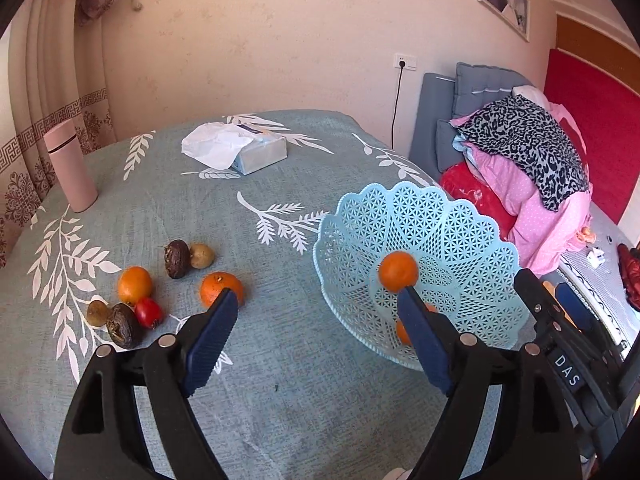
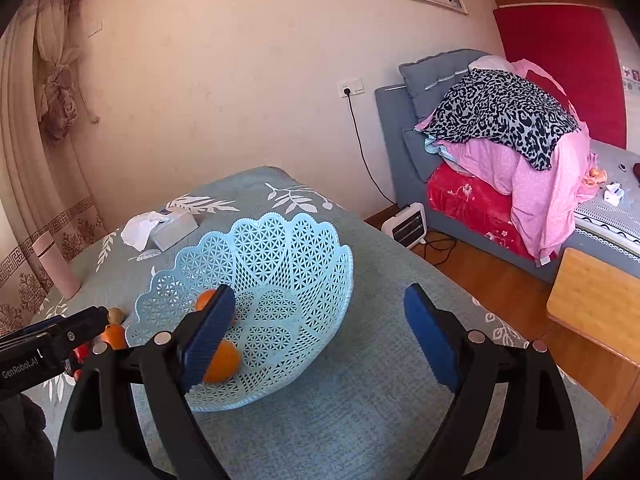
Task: Organize fruits
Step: 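Move the left tool back toward the remaining fruits, then grasp the small brown fruit with the left tool while the right tool grasps the red tomato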
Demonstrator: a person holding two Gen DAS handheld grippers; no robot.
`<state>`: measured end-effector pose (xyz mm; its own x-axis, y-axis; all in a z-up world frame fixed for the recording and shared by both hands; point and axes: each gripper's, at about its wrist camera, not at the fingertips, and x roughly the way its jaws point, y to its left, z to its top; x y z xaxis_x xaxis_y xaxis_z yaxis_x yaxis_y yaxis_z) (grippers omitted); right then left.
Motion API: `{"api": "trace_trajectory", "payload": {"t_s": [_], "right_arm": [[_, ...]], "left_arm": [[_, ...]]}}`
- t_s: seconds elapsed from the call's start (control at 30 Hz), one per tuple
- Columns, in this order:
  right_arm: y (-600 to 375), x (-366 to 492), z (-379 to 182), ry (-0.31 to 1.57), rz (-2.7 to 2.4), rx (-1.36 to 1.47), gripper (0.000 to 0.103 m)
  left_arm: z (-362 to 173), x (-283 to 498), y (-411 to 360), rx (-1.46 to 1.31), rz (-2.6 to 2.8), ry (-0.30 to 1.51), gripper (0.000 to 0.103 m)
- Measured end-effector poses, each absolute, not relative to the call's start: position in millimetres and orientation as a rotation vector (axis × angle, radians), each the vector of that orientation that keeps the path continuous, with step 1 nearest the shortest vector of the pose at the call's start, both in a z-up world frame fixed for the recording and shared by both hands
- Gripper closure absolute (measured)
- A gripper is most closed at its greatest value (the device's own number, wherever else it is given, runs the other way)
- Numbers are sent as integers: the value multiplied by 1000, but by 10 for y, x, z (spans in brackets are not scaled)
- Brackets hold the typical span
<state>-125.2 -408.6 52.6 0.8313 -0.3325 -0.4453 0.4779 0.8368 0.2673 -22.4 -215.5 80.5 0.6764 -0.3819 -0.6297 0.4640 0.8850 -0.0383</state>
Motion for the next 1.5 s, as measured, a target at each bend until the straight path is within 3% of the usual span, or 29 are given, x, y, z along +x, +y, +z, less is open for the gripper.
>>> {"api": "trace_trajectory", "payload": {"t_s": [0.2,0.8,1.0,1.3,1.5], "right_arm": [[-4078,-1259,532,394,-445,375,15],[-3882,-1315,605,428,-450,323,13],[-3585,-1312,712,432,-360,302,8],[-2992,-1174,753,489,-187,228,8],[-2684,-1054,703,536,-111,193,8]], "left_arm": [[829,-183,-1881,114,-398,648,13],[691,59,-679,16,-149,655,13],[588,154,-349,-16,-94,684,13],[438,377,-228,24,-53,733,13],[327,620,-248,72,-87,787,25]]}}
